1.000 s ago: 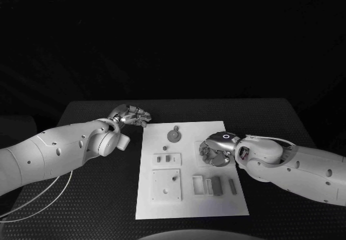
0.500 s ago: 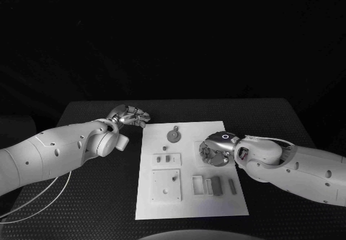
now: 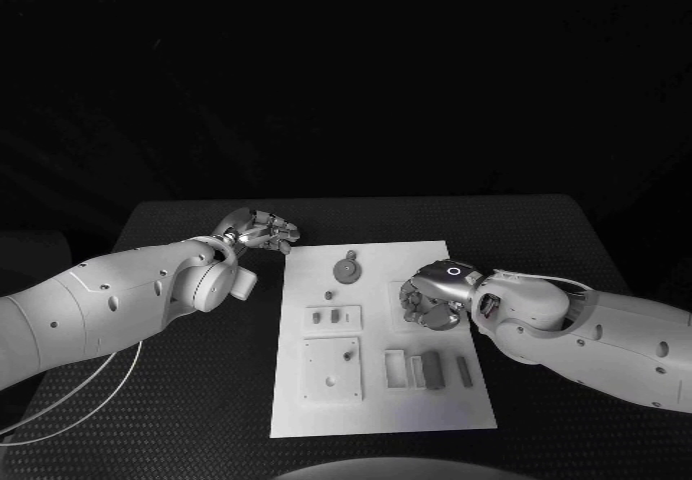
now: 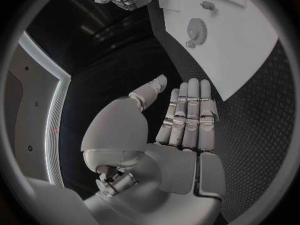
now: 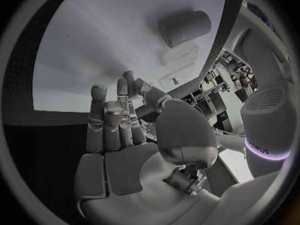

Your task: Assemble the parts on the task board

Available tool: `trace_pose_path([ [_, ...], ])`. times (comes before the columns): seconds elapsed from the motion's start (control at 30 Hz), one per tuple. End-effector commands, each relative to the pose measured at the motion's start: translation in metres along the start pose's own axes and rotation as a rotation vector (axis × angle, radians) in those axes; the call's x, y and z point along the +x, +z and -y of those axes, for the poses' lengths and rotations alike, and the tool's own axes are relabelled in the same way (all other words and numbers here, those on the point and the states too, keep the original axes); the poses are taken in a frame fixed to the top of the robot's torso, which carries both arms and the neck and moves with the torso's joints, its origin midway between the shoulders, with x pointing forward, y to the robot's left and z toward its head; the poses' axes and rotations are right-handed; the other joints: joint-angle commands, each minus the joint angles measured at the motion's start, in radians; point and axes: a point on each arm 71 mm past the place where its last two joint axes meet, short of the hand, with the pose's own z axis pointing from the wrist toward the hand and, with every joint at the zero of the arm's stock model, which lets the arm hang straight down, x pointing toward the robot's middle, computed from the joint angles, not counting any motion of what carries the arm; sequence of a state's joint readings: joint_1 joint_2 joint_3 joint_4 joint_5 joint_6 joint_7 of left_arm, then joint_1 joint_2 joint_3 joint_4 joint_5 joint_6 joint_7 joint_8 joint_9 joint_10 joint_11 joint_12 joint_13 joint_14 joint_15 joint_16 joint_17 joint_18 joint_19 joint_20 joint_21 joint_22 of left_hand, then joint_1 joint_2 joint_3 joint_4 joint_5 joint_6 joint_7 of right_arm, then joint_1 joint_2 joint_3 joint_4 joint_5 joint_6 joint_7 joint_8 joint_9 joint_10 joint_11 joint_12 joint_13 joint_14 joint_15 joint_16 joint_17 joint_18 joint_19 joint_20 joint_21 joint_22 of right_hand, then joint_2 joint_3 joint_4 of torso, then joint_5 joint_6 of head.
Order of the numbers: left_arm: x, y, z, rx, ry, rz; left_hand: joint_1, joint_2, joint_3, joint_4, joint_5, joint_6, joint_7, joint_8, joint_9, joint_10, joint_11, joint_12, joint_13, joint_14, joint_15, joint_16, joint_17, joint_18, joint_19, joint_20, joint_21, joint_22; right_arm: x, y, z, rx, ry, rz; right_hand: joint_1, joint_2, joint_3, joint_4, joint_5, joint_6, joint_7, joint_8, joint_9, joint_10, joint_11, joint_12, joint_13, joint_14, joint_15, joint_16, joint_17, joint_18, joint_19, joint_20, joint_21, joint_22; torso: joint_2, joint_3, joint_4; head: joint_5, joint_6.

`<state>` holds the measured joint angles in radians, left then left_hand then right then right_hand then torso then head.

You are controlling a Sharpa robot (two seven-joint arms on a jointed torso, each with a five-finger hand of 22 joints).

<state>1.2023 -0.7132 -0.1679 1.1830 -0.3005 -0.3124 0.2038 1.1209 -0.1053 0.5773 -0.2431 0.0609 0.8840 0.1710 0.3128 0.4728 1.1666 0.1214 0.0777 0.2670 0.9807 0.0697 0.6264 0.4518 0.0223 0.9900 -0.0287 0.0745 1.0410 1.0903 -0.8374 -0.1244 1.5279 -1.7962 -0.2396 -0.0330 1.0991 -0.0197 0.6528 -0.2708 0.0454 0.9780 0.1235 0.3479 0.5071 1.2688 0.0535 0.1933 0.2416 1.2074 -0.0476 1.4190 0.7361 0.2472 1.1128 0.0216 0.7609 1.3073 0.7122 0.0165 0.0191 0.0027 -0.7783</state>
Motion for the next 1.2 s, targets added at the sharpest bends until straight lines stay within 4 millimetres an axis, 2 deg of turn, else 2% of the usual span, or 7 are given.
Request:
trace_pose_path([
  [0.03, 0.001, 0.001, 0.002, 0.013, -0.006, -0.007, -0.009, 0.003, -0.006, 0.002, -0.004, -0.002, -0.001, 0.004, -0.002, 0.005, 0.0, -0.001, 0.001, 0.008, 0.001, -0.006, 0.001, 0.007, 0.008, 0.0, -0.005, -0.001, -0.008, -0.002, -0.003, -0.033, 0.011, 0.083, 0.0, 0.004, 0.0, -0.008, 0.005, 0.015, -0.005, 0.011, 0.024, 0.007, 0.001, 0.005, 0.002, -0.003, -0.007, -0.006, 0.0, 0.015, -0.002, -0.001, -0.006, 0.019, 0.0, 0.0006, -0.0002, 0.003, 0.001],
  [0.3, 0.002, 0.001, 0.003, 0.014, -0.007, -0.01, -0.009, 0.003, -0.007, 0.002, -0.004, -0.002, -0.001, 0.004, -0.002, 0.004, 0.0, -0.001, 0.001, 0.008, 0.001, -0.006, 0.002, 0.007, 0.008, 0.0, -0.005, -0.001, -0.027, -0.004, -0.01, -0.053, 0.039, 0.132, 0.0, 0.003, 0.001, -0.007, 0.005, 0.017, -0.006, 0.012, 0.025, 0.008, 0.001, 0.006, 0.004, -0.003, -0.008, -0.008, 0.0, 0.015, -0.003, 0.0, -0.007, 0.019, 0.0, 0.0006, 0.0006, 0.003, -0.005],
  [0.43, 0.003, 0.002, 0.003, 0.015, -0.007, -0.01, -0.009, 0.003, -0.007, 0.002, -0.004, -0.002, -0.001, 0.004, -0.002, 0.005, 0.0, -0.001, 0.001, 0.008, 0.001, -0.007, 0.003, 0.007, 0.007, 0.0, -0.005, -0.002, -0.031, -0.004, -0.021, -0.088, 0.047, 0.137, 0.002, 0.003, 0.003, -0.007, 0.005, 0.018, -0.007, 0.012, 0.025, 0.009, 0.0, 0.007, 0.005, -0.002, -0.008, -0.008, 0.0, 0.015, -0.002, 0.0, -0.007, 0.019, 0.0, -0.0001, -0.0005, 0.016, -0.009],
  [0.63, 0.006, 0.004, 0.004, 0.018, -0.007, -0.011, -0.009, 0.004, -0.007, 0.002, -0.004, -0.002, -0.001, 0.004, -0.002, 0.005, 0.0, -0.001, 0.001, 0.008, 0.001, -0.008, 0.004, 0.007, 0.007, 0.0, -0.005, -0.002, -0.032, 0.006, -0.044, -0.154, 0.066, 0.126, 0.003, 0.004, 0.004, -0.007, 0.005, 0.018, -0.007, 0.012, 0.025, 0.009, 0.0, 0.006, 0.005, -0.001, -0.008, -0.009, 0.0, 0.015, -0.002, 0.0, -0.007, 0.019, 0.0, -0.0004, 0.0003, 0.023, -0.008],
  [0.77, 0.008, 0.005, 0.005, 0.019, -0.013, -0.011, -0.009, 0.004, -0.007, 0.003, -0.004, -0.002, -0.001, 0.005, -0.002, 0.005, 0.0, -0.001, 0.001, 0.008, 0.001, -0.008, 0.005, 0.006, 0.007, 0.001, -0.005, -0.002, -0.03, 0.013, -0.062, -0.2, 0.084, 0.125, 0.004, 0.004, 0.005, -0.006, 0.005, 0.018, -0.006, 0.011, 0.025, 0.008, 0.0, 0.006, 0.006, 0.0, -0.008, -0.009, 0.0, 0.015, -0.001, 0.0, -0.007, 0.019, -0.002, -0.0008, -0.0001, 0.025, -0.002],
  [1.03, 0.013, 0.01, 0.007, 0.022, -0.02, -0.016, -0.009, 0.005, -0.008, 0.003, -0.004, -0.001, -0.001, 0.005, -0.002, 0.006, 0.0, -0.001, 0.001, 0.009, 0.001, -0.009, 0.006, 0.006, 0.008, 0.001, -0.005, -0.002, -0.017, 0.026, -0.1, -0.291, 0.118, 0.1, 0.005, 0.006, 0.007, -0.007, 0.005, 0.017, -0.006, 0.01, 0.025, 0.007, 0.0, 0.005, 0.007, 0.0, -0.009, -0.01, 0.0, 0.015, 0.0, 0.0, -0.007, 0.019, -0.003, -0.0026, 0.0005, 0.04, -0.004],
  [1.2, 0.015, 0.012, 0.008, 0.023, -0.018, -0.016, -0.009, 0.005, -0.008, 0.003, -0.004, -0.001, -0.001, 0.005, -0.002, 0.006, 0.0, -0.001, 0.001, 0.009, 0.001, -0.009, 0.006, 0.006, 0.008, 0.0, -0.005, -0.002, -0.005, 0.032, -0.118, -0.331, 0.129, 0.074, 0.006, 0.007, 0.008, -0.007, 0.005, 0.017, -0.006, 0.01, 0.025, 0.007, 0.0, 0.005, 0.007, 0.001, -0.009, -0.01, 0.0, 0.015, 0.0, -0.001, -0.008, 0.019, -0.003, -0.005, -0.0002, 0.058, -0.005],
])
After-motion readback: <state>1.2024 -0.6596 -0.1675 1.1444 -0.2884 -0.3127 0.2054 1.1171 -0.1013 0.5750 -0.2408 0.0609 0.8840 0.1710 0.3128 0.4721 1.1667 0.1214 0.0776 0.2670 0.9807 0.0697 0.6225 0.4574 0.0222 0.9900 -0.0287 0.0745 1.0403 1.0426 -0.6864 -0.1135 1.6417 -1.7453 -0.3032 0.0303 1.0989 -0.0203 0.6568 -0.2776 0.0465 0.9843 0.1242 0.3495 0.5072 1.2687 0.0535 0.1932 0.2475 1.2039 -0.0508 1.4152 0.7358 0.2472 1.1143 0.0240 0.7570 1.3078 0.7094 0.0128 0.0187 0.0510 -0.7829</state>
